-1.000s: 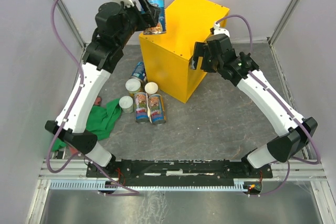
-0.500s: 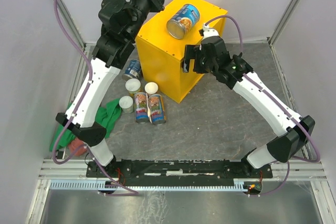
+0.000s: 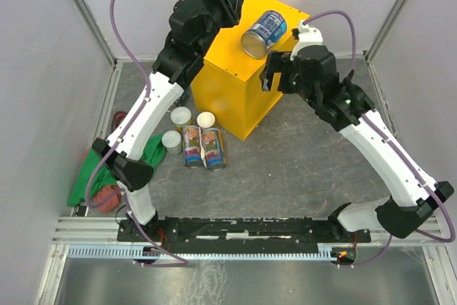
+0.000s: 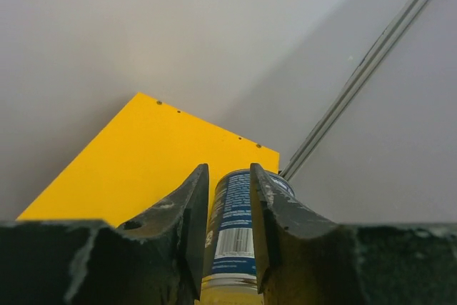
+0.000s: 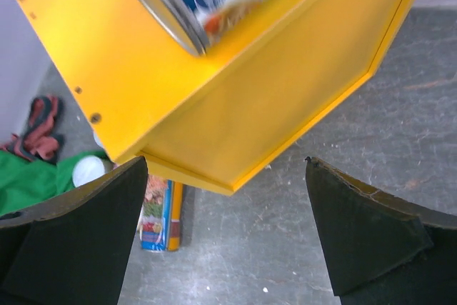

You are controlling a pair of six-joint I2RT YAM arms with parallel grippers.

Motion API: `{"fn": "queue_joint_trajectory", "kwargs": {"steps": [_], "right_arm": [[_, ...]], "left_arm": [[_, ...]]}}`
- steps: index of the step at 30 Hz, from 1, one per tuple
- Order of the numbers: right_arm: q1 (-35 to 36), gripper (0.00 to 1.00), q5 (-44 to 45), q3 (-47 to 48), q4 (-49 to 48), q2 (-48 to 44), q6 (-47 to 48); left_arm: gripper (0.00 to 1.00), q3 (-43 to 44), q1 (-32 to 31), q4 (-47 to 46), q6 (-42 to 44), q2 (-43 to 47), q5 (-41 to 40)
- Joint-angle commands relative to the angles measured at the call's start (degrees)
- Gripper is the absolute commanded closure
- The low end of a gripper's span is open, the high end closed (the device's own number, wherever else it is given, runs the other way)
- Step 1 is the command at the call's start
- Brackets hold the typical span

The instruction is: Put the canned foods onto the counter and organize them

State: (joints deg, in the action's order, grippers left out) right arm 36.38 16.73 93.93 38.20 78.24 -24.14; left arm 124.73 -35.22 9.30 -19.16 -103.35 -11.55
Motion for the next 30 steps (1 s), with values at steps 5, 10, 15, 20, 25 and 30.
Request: {"fn": "queue_joint_trajectory", "kwargs": {"steps": [5, 10, 15, 20, 25, 30], "right_arm": [[-3.4, 0.01, 1.5, 11.4, 0.3, 1.2, -8.0], [-8.8, 0.01, -4.0, 16.0, 0.3, 5.9, -18.4], [-12.0, 0.01, -6.3, 20.7, 3.5, 11.4, -26.3], [-13.7, 0.01, -10.9, 20.7, 0.6, 14.4, -31.8], [-14.4, 0.01, -10.9, 21.3, 1.1, 15.5, -34.7], [-14.7, 0.01, -13.1, 20.8, -0.7, 16.9, -38.6]], "left_arm": [[0.49, 1.9, 0.1, -1.0, -1.3, -3.2, -1.5], [0.41, 2.8, 0.4, -0.9, -3.3, -6.2, -0.7], [0.38, 6.9, 1.7, 0.2, -6.7, -10.5, 4.4], [0.38, 8.1, 1.8, 0.5, -8.0, -12.7, 6.8], [0.39, 8.1, 1.9, 0.4, -8.1, -13.3, 9.4], [0.43, 7.1, 2.1, 0.5, -7.9, -13.0, 10.8]]}}
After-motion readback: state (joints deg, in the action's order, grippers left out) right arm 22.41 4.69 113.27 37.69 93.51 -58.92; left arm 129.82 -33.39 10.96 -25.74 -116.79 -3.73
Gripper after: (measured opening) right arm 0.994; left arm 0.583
